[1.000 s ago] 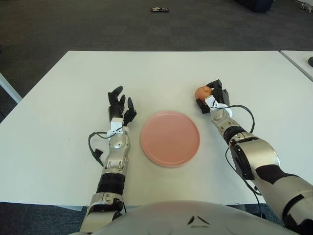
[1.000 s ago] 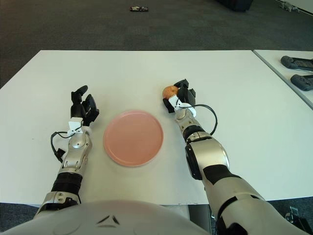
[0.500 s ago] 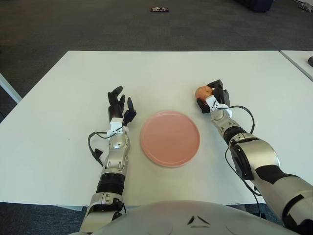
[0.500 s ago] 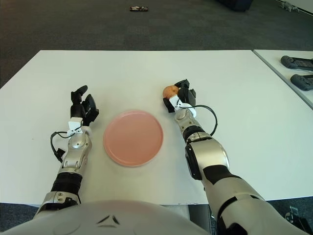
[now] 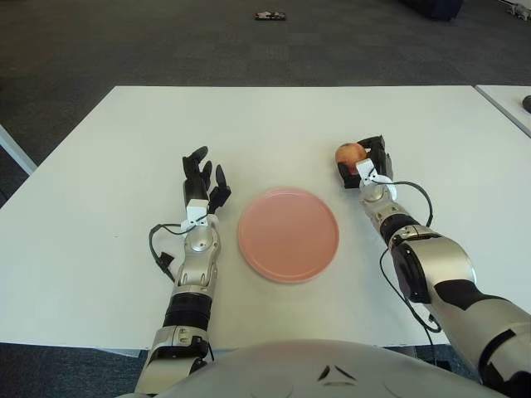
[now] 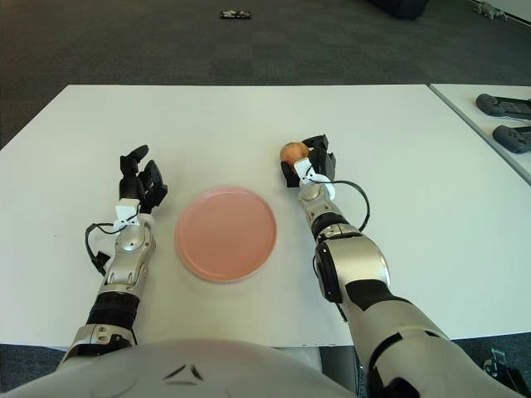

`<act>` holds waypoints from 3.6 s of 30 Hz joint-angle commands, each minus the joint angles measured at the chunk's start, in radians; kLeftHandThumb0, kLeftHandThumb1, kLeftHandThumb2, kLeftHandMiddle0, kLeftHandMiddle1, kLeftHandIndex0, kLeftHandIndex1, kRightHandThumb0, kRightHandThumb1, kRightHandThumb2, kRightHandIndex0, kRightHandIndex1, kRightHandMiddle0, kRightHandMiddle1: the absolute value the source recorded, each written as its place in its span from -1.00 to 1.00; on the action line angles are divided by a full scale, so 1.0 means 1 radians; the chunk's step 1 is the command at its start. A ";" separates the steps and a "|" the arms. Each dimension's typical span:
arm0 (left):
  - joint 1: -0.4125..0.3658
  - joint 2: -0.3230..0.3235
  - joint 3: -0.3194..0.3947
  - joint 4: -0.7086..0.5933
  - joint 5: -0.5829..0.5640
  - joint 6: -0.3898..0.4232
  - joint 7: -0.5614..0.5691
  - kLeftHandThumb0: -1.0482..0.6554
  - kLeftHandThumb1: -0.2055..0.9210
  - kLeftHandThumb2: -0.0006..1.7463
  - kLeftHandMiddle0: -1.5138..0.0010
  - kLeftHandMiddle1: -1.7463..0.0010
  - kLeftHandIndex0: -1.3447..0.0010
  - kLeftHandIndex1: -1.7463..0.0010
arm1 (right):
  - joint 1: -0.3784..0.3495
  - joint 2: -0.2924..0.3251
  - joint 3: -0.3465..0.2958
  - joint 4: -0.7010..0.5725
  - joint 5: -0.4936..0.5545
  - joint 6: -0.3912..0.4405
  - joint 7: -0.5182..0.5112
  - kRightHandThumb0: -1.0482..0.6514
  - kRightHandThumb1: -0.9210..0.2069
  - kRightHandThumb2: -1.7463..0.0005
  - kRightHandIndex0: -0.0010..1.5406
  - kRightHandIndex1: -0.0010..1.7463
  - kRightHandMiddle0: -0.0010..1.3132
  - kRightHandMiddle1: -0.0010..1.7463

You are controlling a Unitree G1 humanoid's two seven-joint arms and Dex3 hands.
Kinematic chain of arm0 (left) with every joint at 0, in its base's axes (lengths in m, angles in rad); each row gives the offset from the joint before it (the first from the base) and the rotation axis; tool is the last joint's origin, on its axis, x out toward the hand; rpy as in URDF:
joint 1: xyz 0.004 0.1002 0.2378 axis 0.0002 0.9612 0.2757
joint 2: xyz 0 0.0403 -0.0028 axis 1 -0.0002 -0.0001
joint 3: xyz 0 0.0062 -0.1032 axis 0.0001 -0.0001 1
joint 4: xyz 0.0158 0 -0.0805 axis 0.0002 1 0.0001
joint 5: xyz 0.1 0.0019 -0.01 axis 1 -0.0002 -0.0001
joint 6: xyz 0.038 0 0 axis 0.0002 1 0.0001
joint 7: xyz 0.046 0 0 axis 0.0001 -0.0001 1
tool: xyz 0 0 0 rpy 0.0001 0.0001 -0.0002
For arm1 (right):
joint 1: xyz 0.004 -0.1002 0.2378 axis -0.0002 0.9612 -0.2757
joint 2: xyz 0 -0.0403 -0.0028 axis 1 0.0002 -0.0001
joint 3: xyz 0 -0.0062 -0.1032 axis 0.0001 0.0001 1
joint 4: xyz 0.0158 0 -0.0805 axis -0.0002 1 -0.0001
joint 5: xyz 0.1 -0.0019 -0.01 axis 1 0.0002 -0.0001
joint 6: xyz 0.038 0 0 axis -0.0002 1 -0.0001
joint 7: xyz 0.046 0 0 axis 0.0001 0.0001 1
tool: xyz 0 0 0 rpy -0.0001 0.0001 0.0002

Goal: Put the apple into the plate.

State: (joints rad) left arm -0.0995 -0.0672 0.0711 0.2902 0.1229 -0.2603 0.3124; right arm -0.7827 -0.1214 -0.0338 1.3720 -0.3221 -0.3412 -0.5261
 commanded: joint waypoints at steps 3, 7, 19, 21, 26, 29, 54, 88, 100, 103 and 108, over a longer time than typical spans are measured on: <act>-0.010 0.008 0.003 0.006 -0.005 -0.006 -0.008 -0.58 1.00 -0.20 0.34 0.92 0.98 -0.19 | -0.059 -0.007 -0.042 -0.026 0.053 -0.062 0.029 0.29 0.35 -0.66 0.58 1.00 0.64 1.00; -0.011 0.010 0.005 0.010 -0.007 -0.011 -0.010 -0.58 1.00 -0.20 0.34 0.92 0.98 -0.19 | -0.078 -0.001 -0.063 -0.031 0.084 -0.068 0.066 0.28 0.35 -0.67 0.60 1.00 0.64 1.00; -0.014 0.013 0.003 0.013 0.001 -0.012 -0.010 -0.58 1.00 -0.19 0.36 0.92 0.99 -0.18 | -0.147 0.026 -0.230 -0.079 0.333 -0.093 0.388 0.15 0.10 -0.52 0.62 1.00 0.54 1.00; -0.014 0.014 0.002 0.012 0.002 -0.013 -0.010 -0.58 1.00 -0.18 0.37 0.93 1.00 -0.18 | -0.156 0.025 -0.245 -0.086 0.359 -0.082 0.433 0.15 0.08 -0.51 0.62 1.00 0.54 1.00; -0.017 0.015 0.000 0.014 0.006 -0.010 -0.008 -0.58 1.00 -0.19 0.37 0.92 1.00 -0.18 | -0.174 0.031 -0.277 -0.116 0.420 -0.070 0.514 0.16 0.07 -0.49 0.63 1.00 0.53 1.00; -0.018 0.015 -0.001 0.014 0.006 -0.010 -0.008 -0.57 1.00 -0.19 0.36 0.92 1.00 -0.18 | -0.177 0.035 -0.290 -0.132 0.450 -0.062 0.551 0.17 0.09 -0.50 0.63 1.00 0.54 1.00; -0.020 0.011 -0.004 0.011 0.005 -0.006 -0.010 -0.58 1.00 -0.18 0.38 0.92 1.00 -0.18 | -0.093 0.072 -0.295 -0.399 0.586 0.074 0.756 0.22 0.40 -0.76 0.68 1.00 0.63 1.00; -0.008 0.013 -0.005 -0.002 0.010 0.003 -0.009 -0.59 1.00 -0.17 0.36 0.91 0.99 -0.19 | 0.426 0.110 -0.040 -1.032 0.542 0.056 1.015 0.29 0.47 -0.69 0.68 1.00 0.68 1.00; -0.003 0.015 -0.007 -0.010 0.011 0.006 -0.012 -0.59 1.00 -0.16 0.36 0.90 1.00 -0.19 | 0.559 0.018 0.089 -1.094 0.380 -0.169 1.049 0.12 0.00 -0.41 0.61 1.00 0.54 1.00; -0.002 0.018 -0.008 -0.011 0.011 0.007 -0.014 -0.59 1.00 -0.16 0.37 0.91 1.00 -0.19 | 0.558 0.010 0.104 -1.069 0.362 -0.215 1.049 0.11 -0.02 -0.40 0.60 1.00 0.53 1.00; -0.004 0.018 -0.009 -0.011 0.009 0.012 -0.015 -0.59 1.00 -0.15 0.38 0.91 1.00 -0.18 | 0.554 0.005 0.123 -1.004 0.350 -0.303 1.042 0.08 -0.04 -0.38 0.61 1.00 0.53 1.00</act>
State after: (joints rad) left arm -0.1039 -0.0595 0.0615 0.2869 0.1266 -0.2564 0.3009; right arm -0.2133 -0.1126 0.0751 0.3278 0.0441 -0.5940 0.5196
